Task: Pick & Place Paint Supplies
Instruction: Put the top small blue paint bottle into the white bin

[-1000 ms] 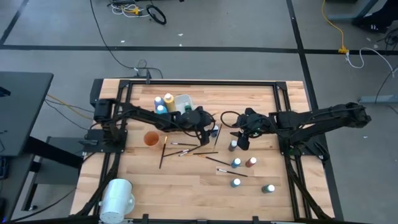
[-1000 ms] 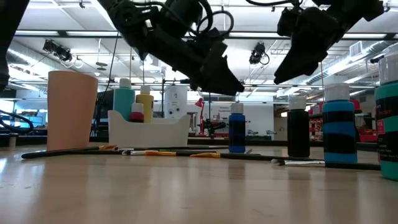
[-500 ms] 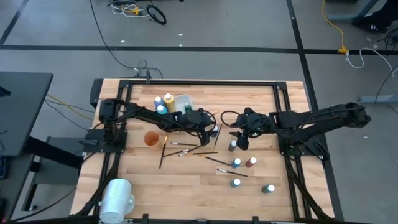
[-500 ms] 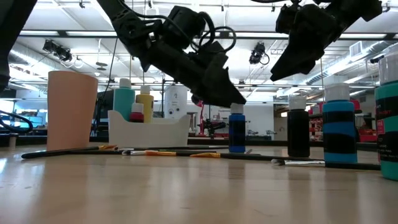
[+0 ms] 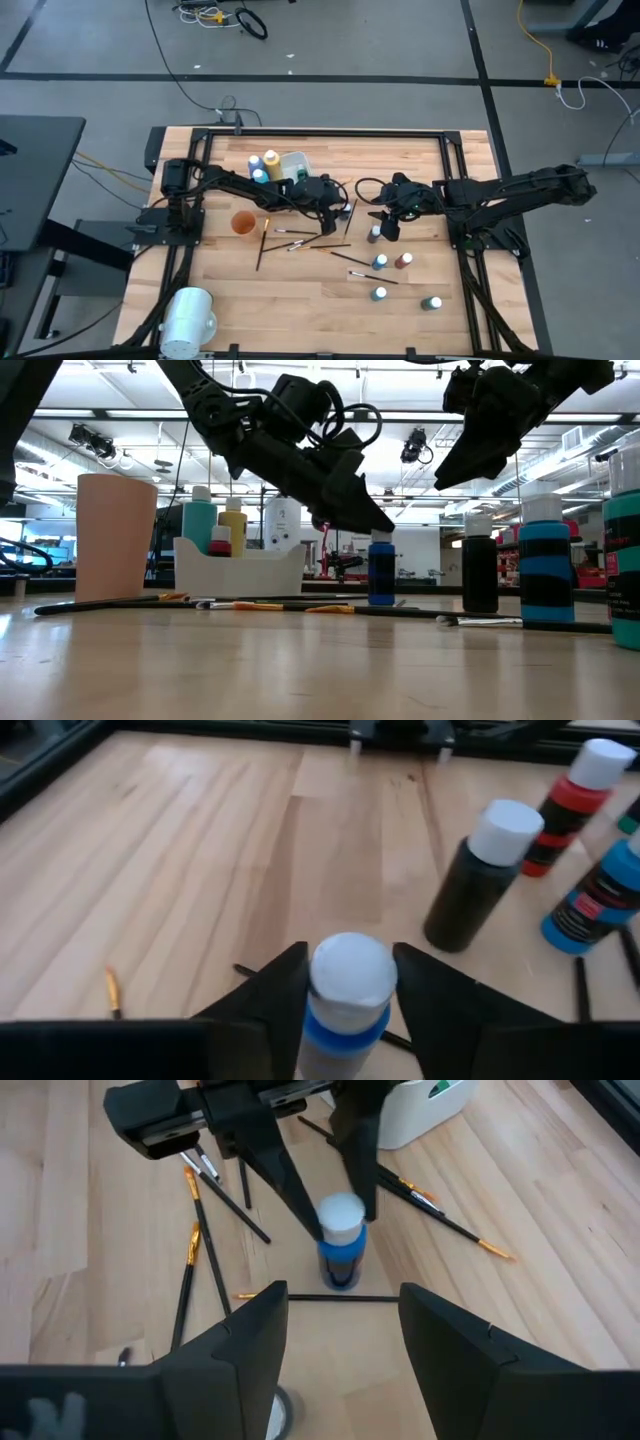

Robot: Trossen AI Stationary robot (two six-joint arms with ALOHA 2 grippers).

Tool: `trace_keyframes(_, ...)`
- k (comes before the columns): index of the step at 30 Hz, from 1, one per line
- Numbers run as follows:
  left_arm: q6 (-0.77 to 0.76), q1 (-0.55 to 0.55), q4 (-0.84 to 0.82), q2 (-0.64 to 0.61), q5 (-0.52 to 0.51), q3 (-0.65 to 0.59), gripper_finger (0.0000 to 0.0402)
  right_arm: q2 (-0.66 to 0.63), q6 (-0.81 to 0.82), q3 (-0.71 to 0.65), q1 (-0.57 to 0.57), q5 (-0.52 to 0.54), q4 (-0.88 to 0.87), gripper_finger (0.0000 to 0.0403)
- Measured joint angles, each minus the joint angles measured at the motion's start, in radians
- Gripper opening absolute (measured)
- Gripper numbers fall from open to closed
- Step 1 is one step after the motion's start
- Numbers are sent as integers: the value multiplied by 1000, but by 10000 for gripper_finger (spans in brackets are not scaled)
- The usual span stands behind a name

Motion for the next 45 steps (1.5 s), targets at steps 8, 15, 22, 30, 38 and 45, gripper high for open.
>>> trace_keyframes(8, -27, 21, -2, 0, 12, 0, 128, 0, 0, 0, 0, 0, 0, 196)
trace_keyframes(15, -48, 27, -50, -90, 60, -1, 129, 0, 0, 0, 0, 0, -1, 196)
trace_keyframes(22, 28, 29, -272, -307, -38, -1, 129, 0, 16, 1, 0, -2, -1, 196)
trace_keyframes(30, 54, 29, -539, -522, -246, 0, 129, 0, 27, 1, 2, -2, 2, 196)
trace_keyframes(38, -22, 30, -621, -592, -330, -94, 131, 6, 27, 2, 3, -27, 23, 196)
trace_keyframes(45, -120, 46, -490, -606, -418, -258, 131, 26, 23, 2, 3, -34, 49, 196)
